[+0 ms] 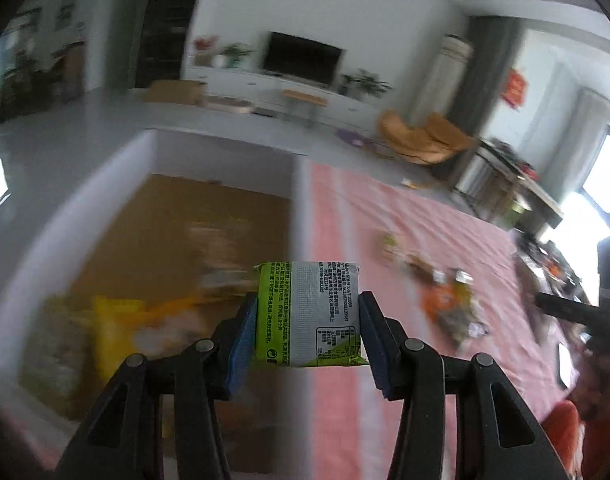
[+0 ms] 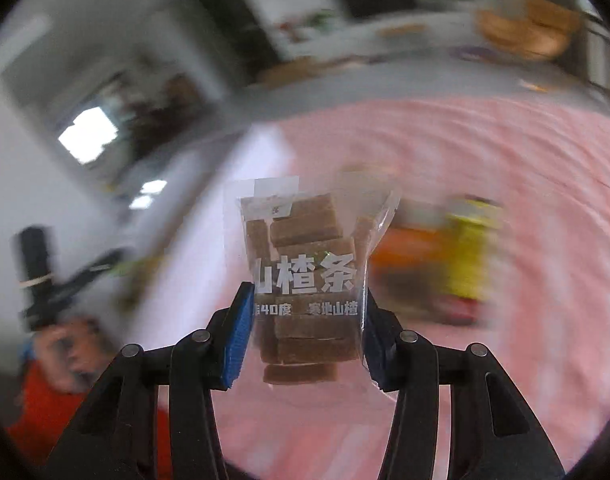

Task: Organize snacks
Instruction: 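Carry both packets into the cardboard box and open both tools, then return both tools above the remaining snacks on the table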

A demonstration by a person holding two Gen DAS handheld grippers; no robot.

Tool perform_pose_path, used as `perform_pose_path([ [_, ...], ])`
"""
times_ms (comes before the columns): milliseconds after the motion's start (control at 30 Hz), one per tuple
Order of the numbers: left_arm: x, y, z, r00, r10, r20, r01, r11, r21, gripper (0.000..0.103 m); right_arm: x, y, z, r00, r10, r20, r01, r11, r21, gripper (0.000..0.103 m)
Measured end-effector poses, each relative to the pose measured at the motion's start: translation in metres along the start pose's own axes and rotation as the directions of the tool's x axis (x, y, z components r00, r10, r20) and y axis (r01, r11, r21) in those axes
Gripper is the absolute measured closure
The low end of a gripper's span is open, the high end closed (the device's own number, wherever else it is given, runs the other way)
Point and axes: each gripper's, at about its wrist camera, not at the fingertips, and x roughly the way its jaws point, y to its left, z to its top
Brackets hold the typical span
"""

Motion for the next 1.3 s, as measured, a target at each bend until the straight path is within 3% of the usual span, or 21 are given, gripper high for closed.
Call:
perform_pose_path([
  [100,-0.002,0.042,0.002,0.993,0.116,-0.022,-0.117,0.993,-0.034,0.054,0.046,0.078,0.014,0.987,0.157,-0.044,-0.16,0.985,-0.069,0.051],
  [200,-0.001,0.076,-0.006,0.972,0.23,-0.05,-0.233,0.971,-0.053,0.054,0.102,0.146,0.024,0.975,0.196,-0.1,-0.209,0.967,-0.146,0.051],
  [233,0.001,0.084,-0.01,0.965,0.254,-0.068,-0.258,0.964,-0.059,0.044,0.125,0.166,0.026,0.971,0.206,-0.118,-0.223,0.961,-0.161,0.048],
  [267,0.006,0.092,-0.014,0.958,0.27,-0.098,-0.277,0.959,-0.064,0.024,0.145,0.181,0.026,0.966,0.218,-0.139,-0.24,0.956,-0.167,0.041],
  [333,0.009,0.104,-0.024,0.942,0.308,-0.132,-0.319,0.945,-0.075,0.007,0.179,0.198,0.023,0.963,0.182,-0.199,-0.22,0.958,-0.186,0.023],
  [400,0.008,0.109,-0.033,0.935,0.333,-0.123,-0.344,0.936,-0.076,0.007,0.199,0.206,0.018,0.96,0.112,-0.256,-0.169,0.962,-0.215,0.023],
  [467,0.008,0.108,-0.039,0.93,0.347,-0.122,-0.358,0.931,-0.075,0.007,0.19,0.201,0.013,0.968,0.11,-0.226,-0.163,0.958,-0.235,0.023],
  [567,0.001,0.099,-0.042,0.927,0.367,-0.071,-0.373,0.923,-0.096,0.007,0.167,0.176,0.007,0.986,0.074,-0.149,-0.113,0.954,-0.278,0.023],
  [667,-0.014,0.078,-0.039,0.951,0.31,0.0,-0.308,0.943,-0.126,0.007,0.138,0.116,-0.002,0.999,-0.012,-0.039,0.001,0.96,-0.28,0.023],
  [733,-0.02,0.049,-0.036,0.969,0.245,0.045,-0.238,0.963,-0.123,0.007,0.12,0.082,-0.014,0.994,-0.107,0.016,0.108,0.958,-0.266,0.023],
  [800,-0.019,0.015,-0.032,0.983,0.169,0.075,-0.162,0.982,-0.093,0.006,0.102,0.025,-0.03,0.964,-0.259,0.061,0.266,0.932,-0.244,0.023],
  [933,-0.011,-0.062,-0.032,0.996,0.023,0.087,-0.024,1.0,0.014,0.003,0.068,-0.078,-0.062,0.884,-0.465,0.043,0.466,0.874,-0.138,0.023],
  [1033,0.006,-0.126,-0.043,0.997,-0.071,0.043,0.066,0.99,0.124,0.002,0.033,-0.139,-0.083,0.818,-0.574,0.041,0.575,0.817,-0.046,0.023],
  [1133,0.039,-0.178,-0.061,0.989,-0.135,-0.052,0.143,0.97,0.198,0.001,0.006,-0.176,-0.097,0.762,-0.646,0.037,0.644,0.763,0.047,0.023],
  [1200,0.069,-0.203,-0.075,0.984,-0.129,-0.121,0.155,0.96,0.234,0.001,0.001,-0.192,-0.101,0.745,-0.667,0.022,0.663,0.744,0.087,0.023],
  [1300,0.11,-0.218,-0.091,0.983,-0.069,-0.171,0.115,0.954,0.277,0.001,0.002,-0.204,-0.107,0.744,-0.668,-0.006,0.665,0.74,0.101,0.023],
])
